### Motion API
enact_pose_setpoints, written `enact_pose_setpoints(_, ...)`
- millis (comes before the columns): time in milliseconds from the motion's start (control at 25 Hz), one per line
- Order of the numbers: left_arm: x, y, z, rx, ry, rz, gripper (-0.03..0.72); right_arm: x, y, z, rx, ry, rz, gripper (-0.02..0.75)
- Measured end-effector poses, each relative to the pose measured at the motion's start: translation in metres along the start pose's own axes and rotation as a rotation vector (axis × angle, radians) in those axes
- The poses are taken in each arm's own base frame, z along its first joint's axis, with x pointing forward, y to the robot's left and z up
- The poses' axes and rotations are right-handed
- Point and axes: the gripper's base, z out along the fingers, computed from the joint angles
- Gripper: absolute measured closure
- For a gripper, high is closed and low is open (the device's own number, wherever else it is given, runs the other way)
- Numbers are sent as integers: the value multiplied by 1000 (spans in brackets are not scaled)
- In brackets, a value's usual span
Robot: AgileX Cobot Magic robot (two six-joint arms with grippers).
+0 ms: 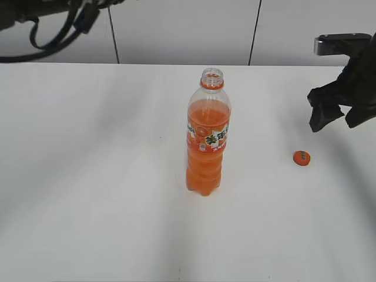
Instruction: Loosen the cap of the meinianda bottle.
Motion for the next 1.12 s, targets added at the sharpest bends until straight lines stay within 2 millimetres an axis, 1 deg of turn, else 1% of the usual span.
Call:
enact_pose_setpoints(120, -7, 26, -11, -259, 88, 2, 96, 4, 1, -12, -3, 10, 4, 169)
enact_pose_setpoints(280, -3, 62, -29, -531, 189, -58, 96, 7, 2, -24, -1, 8, 2, 169)
enact_pose_setpoints(360, 0, 77, -39, -639, 237, -70, 96, 8, 1, -28, 14, 6, -2, 169)
enact_pose_setpoints(480, 4, 95, -53, -748, 325, -71, 96, 9, -2, -30, 44, 7, 5, 169)
enact_pose_setpoints(600, 13, 113, -70, -807, 463, -121, 96, 9, -4, -30, 54, 9, 13, 169)
enact_pose_setpoints(680, 22, 126, -80, -817, 559, -186, 96, 10, -8, -30, 57, 8, 30, 169)
enact_pose_setpoints(800, 39, 145, -96, -828, 717, -261, 96, 11, -23, -31, 68, 9, 86, 169)
enact_pose_setpoints(880, 46, 154, -105, -844, 788, -300, 96, 13, -34, -32, 80, 14, 116, 169)
enact_pose_setpoints(1000, 47, 157, -111, -848, 818, -312, 96, 15, -41, -32, 84, 16, 138, 169)
enact_pose_setpoints(1120, 47, 153, -107, -821, 835, -283, 96, 15, -42, -33, 84, 19, 141, 169)
